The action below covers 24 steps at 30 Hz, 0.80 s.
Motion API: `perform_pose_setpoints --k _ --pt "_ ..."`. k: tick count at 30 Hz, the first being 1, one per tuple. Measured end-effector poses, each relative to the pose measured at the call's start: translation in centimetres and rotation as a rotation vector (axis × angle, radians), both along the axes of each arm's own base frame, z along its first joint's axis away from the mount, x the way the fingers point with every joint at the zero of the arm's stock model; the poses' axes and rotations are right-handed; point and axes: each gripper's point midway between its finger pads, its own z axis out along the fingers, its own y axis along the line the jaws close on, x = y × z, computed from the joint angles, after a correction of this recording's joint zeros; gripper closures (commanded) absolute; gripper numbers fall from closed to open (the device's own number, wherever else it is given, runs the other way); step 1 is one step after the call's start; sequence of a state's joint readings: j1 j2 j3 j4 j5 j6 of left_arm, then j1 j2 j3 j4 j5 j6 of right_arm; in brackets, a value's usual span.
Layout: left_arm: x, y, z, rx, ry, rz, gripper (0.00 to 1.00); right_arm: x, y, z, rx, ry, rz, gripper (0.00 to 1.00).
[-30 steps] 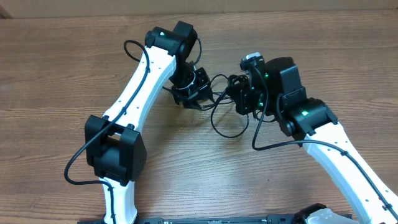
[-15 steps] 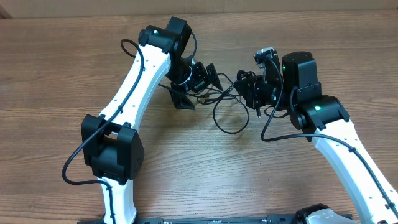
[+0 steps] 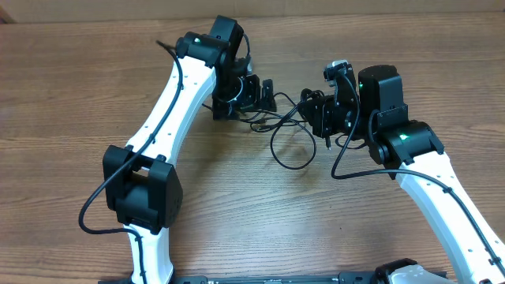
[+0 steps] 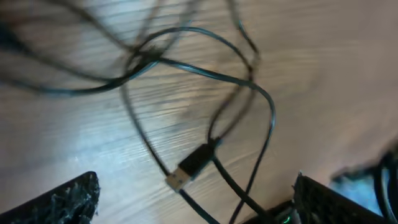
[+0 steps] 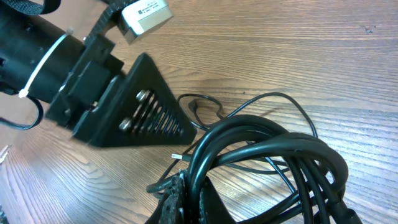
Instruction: Untangle cables
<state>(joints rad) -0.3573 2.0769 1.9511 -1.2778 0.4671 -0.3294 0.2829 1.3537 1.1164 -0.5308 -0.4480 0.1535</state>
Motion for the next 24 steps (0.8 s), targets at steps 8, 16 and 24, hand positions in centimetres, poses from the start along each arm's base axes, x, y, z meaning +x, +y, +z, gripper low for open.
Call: perform_pose_setpoints --k 8,16,24 --pt "-3.2 -5.0 4.8 -0.474 -0.336 -0.662 0.0 0.0 0.0 0.0 -0.006 -0.004 0.002 0.96" --pt "-3.3 -5.6 5.6 -0.545 -0.469 -0.791 0.0 0.3 -0.8 -0.2 -0.013 -0.002 -0.013 0.96" --pt "-3.5 -5.8 5.7 -0.552 -0.473 -0.801 0.0 0.0 0.5 1.2 0.055 -0.036 0.057 0.96"
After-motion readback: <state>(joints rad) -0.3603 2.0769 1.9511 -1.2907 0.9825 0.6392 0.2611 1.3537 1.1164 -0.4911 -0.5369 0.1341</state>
